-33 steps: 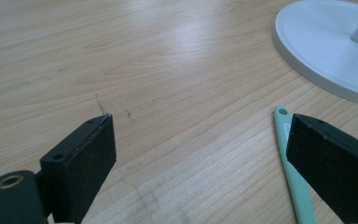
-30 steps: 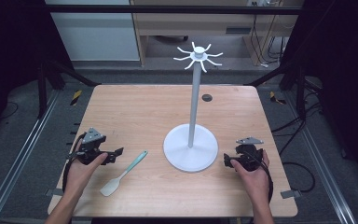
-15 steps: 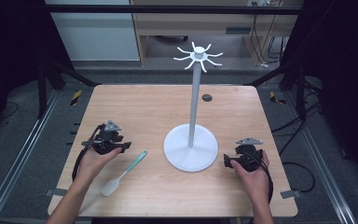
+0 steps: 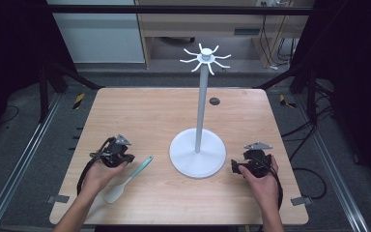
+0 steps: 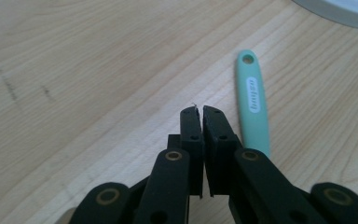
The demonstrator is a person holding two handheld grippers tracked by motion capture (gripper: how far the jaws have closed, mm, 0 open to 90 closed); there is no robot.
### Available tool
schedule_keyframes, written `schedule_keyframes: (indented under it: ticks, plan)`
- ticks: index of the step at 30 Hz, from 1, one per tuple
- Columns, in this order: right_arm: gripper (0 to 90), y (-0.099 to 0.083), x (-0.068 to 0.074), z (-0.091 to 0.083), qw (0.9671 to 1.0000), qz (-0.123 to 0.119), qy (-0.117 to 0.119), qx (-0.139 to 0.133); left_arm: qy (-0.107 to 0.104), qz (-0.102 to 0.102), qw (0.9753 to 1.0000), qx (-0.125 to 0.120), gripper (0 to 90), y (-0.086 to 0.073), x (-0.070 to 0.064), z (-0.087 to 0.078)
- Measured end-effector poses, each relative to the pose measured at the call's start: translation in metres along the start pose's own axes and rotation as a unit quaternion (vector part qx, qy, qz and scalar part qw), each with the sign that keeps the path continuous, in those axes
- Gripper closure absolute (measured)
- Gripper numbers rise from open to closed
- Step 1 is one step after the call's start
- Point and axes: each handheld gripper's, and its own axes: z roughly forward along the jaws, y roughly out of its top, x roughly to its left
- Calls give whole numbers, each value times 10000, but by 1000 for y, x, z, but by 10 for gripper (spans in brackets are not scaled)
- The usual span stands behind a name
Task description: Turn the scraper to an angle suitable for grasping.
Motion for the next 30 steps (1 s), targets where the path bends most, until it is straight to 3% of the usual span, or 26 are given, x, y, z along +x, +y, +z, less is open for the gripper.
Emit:
schedule_keyframes:
  ticks: [10,24,30]
  plan:
    - [88,0,1,0,10000,-1,35,16,-122,128,9998,98,889,1,-12,7]
    - [88,0,1,1,10000,-28,58,25,-166,259,9993,225,900,1,-16,13]
    - [88,0,2,1,9999,-47,76,59,-382,269,9986,227,900,0,-22,13]
